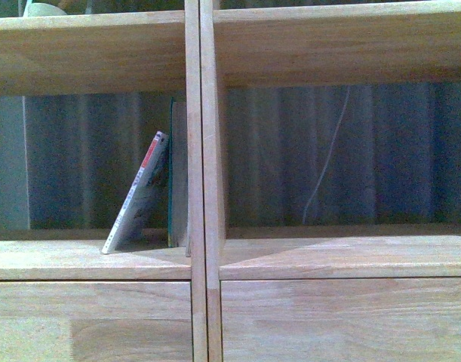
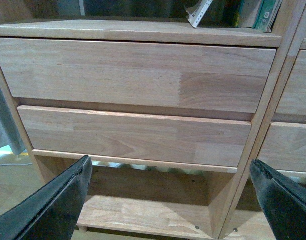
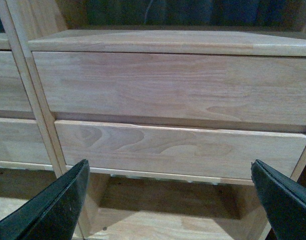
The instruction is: Organize books on shelf
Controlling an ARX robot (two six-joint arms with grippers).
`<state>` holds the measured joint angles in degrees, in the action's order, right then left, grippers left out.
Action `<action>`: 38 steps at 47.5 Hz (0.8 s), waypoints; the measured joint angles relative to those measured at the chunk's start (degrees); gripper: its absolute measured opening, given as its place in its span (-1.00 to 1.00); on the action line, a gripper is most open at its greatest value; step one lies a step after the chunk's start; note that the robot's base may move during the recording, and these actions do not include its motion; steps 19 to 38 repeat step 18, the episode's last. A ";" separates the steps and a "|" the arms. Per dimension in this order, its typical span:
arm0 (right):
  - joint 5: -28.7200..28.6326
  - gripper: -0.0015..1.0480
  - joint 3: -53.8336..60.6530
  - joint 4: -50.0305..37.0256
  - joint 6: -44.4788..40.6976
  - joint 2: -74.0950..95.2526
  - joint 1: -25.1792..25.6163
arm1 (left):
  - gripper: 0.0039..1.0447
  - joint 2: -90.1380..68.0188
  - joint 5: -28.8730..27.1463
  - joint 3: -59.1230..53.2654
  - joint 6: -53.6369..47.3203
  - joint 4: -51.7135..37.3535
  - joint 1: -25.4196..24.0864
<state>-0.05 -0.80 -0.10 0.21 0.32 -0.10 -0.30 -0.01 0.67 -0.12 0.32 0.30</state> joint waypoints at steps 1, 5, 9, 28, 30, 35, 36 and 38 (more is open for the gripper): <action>0.00 0.86 0.00 0.00 0.00 0.02 0.00 | 0.86 0.00 0.00 0.00 0.00 0.00 0.00; 0.00 0.86 0.00 0.00 0.00 0.02 0.00 | 0.86 0.00 0.00 0.00 0.00 0.00 0.00; 0.00 0.86 0.00 0.00 0.00 0.02 0.00 | 0.86 0.00 0.00 0.00 0.00 0.00 0.00; 0.00 0.86 0.00 0.00 0.00 0.02 0.00 | 0.86 0.00 0.00 0.00 0.00 0.00 0.00; 0.00 0.86 0.00 0.00 0.00 0.02 0.00 | 0.86 0.00 0.00 0.00 0.00 0.00 0.00; 0.00 0.86 0.00 0.00 0.00 0.02 0.00 | 0.86 0.00 0.00 0.00 0.00 0.00 0.00; 0.00 0.86 0.00 0.00 0.00 0.02 0.00 | 0.86 0.00 0.00 0.00 0.00 0.00 0.00; 0.00 0.86 0.00 0.00 0.00 0.02 0.00 | 0.86 0.00 0.00 0.00 0.00 0.00 0.00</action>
